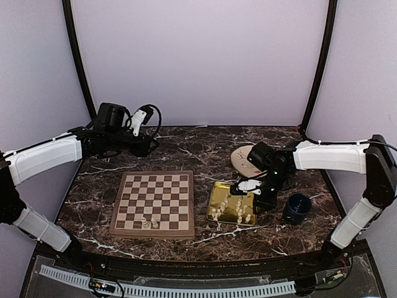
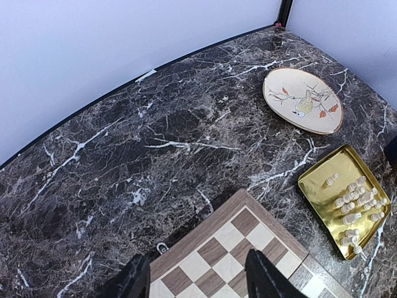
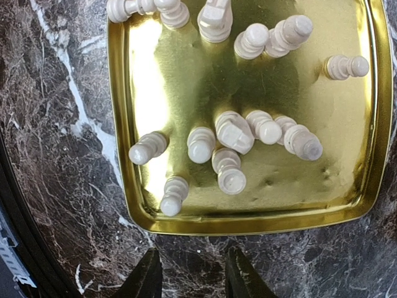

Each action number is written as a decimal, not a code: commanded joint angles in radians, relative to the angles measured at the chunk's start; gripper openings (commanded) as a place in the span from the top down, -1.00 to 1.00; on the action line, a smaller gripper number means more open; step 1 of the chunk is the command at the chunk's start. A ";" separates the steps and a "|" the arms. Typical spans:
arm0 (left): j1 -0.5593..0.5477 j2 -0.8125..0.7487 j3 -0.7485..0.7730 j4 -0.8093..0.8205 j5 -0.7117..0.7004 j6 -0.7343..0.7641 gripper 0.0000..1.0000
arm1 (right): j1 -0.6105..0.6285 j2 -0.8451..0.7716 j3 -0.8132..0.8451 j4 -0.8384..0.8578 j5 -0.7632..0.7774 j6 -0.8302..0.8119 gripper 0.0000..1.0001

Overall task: Set up the chess pieces on the board
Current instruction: Pick up the pawn from the storage box.

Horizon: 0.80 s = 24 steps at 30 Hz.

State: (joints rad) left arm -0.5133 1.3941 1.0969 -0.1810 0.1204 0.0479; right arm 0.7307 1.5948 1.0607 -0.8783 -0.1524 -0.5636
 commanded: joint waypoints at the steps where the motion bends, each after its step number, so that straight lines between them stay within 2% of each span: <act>1: 0.003 0.000 0.015 -0.013 0.015 -0.006 -0.10 | -0.004 -0.029 -0.027 0.034 -0.020 -0.035 0.25; 13: 0.003 0.008 0.018 -0.017 0.013 -0.004 -0.10 | 0.008 0.050 -0.017 0.082 -0.051 -0.060 0.23; 24: 0.005 0.008 0.018 -0.020 0.015 -0.003 -0.10 | 0.039 0.104 -0.011 0.107 -0.055 -0.054 0.35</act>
State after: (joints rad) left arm -0.5133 1.4082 1.0969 -0.1818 0.1207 0.0475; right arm 0.7597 1.6752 1.0340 -0.7929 -0.1902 -0.6163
